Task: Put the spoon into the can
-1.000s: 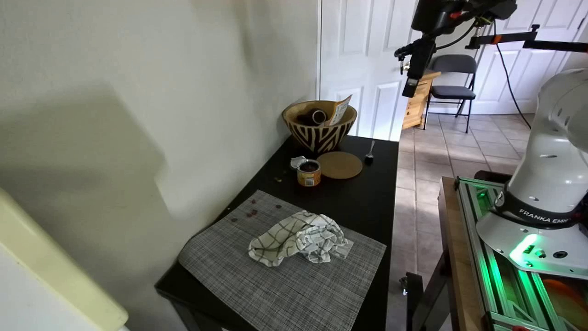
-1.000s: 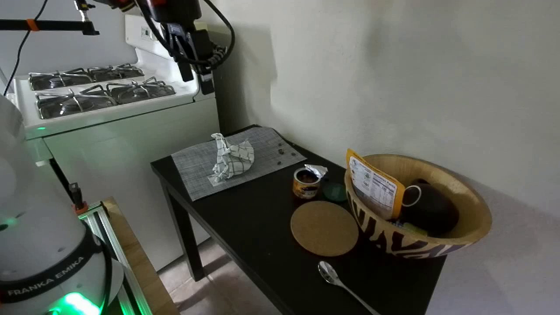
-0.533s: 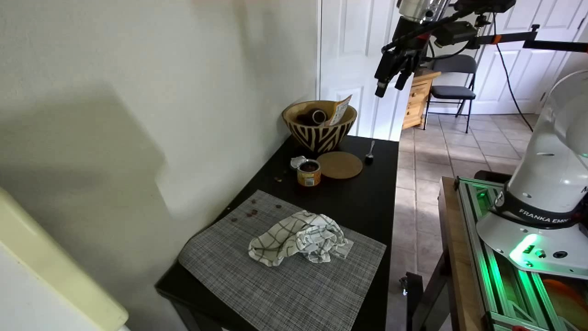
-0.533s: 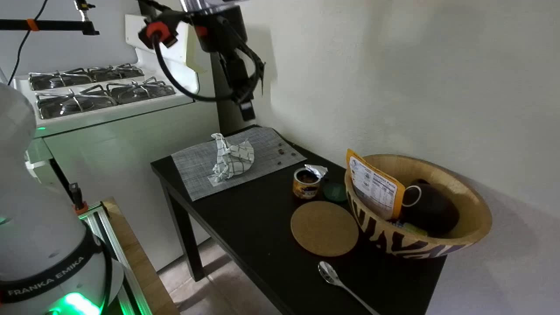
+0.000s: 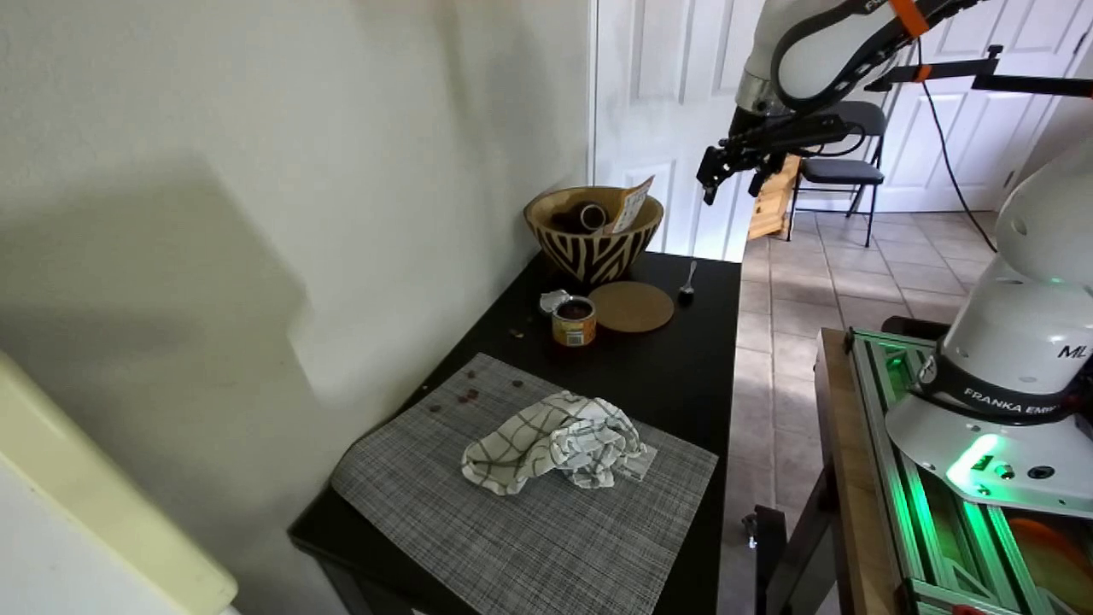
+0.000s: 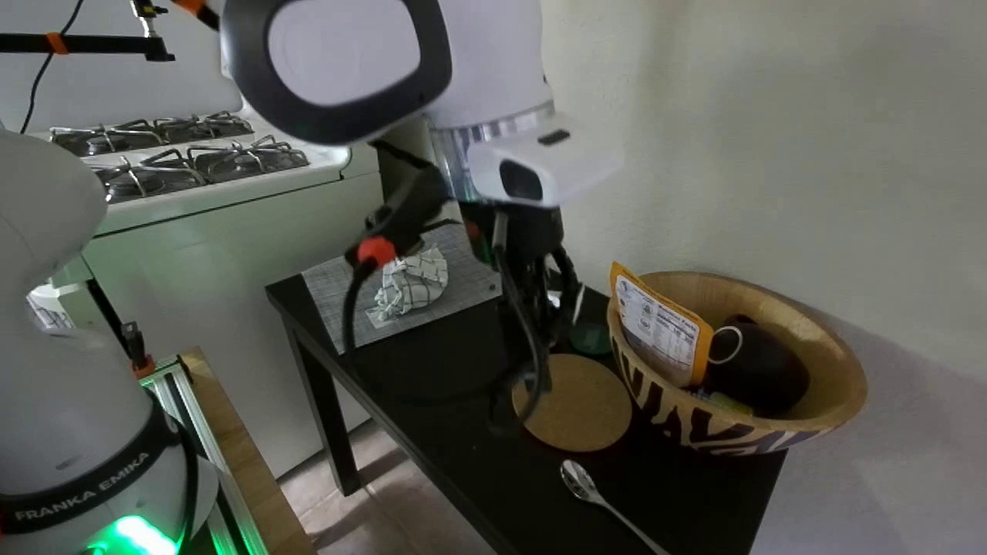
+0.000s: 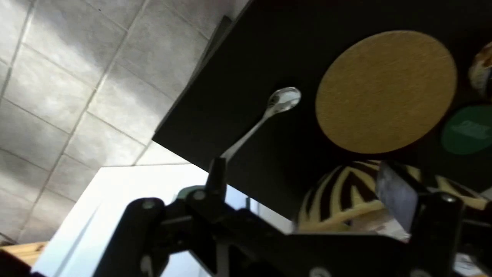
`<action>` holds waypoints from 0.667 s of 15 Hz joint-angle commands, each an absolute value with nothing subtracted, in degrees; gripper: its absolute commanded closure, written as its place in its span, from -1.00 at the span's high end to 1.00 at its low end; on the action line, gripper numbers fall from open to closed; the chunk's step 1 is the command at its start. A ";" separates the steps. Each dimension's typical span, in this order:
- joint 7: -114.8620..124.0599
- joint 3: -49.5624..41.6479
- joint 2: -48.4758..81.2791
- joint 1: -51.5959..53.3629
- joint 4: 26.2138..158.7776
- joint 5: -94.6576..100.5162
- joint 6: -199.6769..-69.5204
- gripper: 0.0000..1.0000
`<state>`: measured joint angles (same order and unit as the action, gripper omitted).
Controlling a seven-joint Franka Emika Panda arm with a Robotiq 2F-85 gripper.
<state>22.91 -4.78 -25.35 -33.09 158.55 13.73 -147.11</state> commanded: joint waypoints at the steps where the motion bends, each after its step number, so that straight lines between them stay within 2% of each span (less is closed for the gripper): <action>1: 33.55 -3.84 -12.52 -41.02 157.26 21.18 -155.10 1.00; 3: 40.69 -3.78 -6.07 -44.74 155.42 26.49 -156.80 1.00; 4: 34.37 -5.96 -12.63 -40.47 157.77 22.59 -154.61 1.00; 10: 39.46 -7.61 -4.50 -40.86 154.08 25.21 -155.83 1.00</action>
